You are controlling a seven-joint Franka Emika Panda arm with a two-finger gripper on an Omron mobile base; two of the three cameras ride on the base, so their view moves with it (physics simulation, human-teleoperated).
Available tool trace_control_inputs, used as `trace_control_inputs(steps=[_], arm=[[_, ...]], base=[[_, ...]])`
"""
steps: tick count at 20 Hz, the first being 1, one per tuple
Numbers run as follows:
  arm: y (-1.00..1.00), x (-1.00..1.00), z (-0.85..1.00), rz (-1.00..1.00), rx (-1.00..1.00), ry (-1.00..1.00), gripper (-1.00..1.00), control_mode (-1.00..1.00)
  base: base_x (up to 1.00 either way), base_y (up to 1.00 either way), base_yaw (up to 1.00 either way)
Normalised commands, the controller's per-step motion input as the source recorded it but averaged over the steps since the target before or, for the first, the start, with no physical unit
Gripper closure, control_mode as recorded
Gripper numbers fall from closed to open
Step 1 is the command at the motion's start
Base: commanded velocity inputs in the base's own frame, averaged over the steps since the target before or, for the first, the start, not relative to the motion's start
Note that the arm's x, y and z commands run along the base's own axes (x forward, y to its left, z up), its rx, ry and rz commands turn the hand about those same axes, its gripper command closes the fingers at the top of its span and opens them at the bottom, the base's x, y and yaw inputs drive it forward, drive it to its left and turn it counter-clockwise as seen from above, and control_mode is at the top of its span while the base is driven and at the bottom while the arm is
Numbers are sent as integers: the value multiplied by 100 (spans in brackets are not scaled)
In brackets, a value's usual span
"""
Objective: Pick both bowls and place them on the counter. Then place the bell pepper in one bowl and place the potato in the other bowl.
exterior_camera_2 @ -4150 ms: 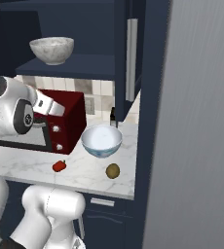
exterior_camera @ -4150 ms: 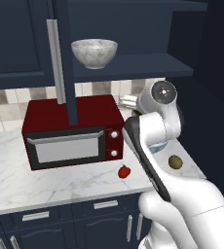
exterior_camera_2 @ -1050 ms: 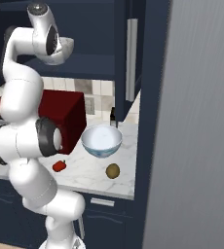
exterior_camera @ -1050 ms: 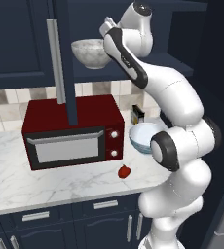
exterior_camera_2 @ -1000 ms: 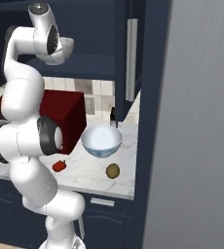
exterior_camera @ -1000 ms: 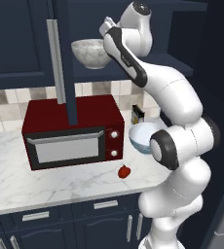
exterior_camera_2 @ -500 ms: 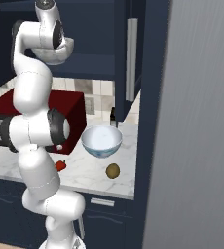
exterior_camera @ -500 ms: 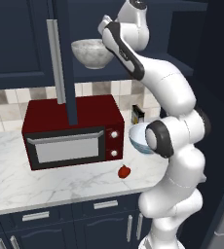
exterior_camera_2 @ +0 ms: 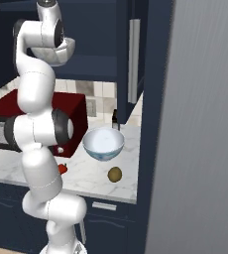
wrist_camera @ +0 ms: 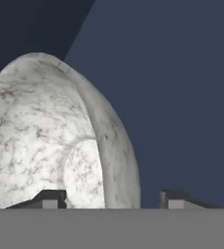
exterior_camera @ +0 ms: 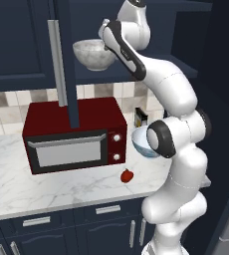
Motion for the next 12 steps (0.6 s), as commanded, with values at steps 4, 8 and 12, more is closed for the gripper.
trace_control_inputs(steps=[4,8,12], arm=[[4,0,-26,0,0,3,100,-100],[0,-30,-17,0,0,-1,100,-100],[-9,-83,-33,-1,1,-6,100,-100]], base=[[0,0,0],[0,0,0],[0,0,0]])
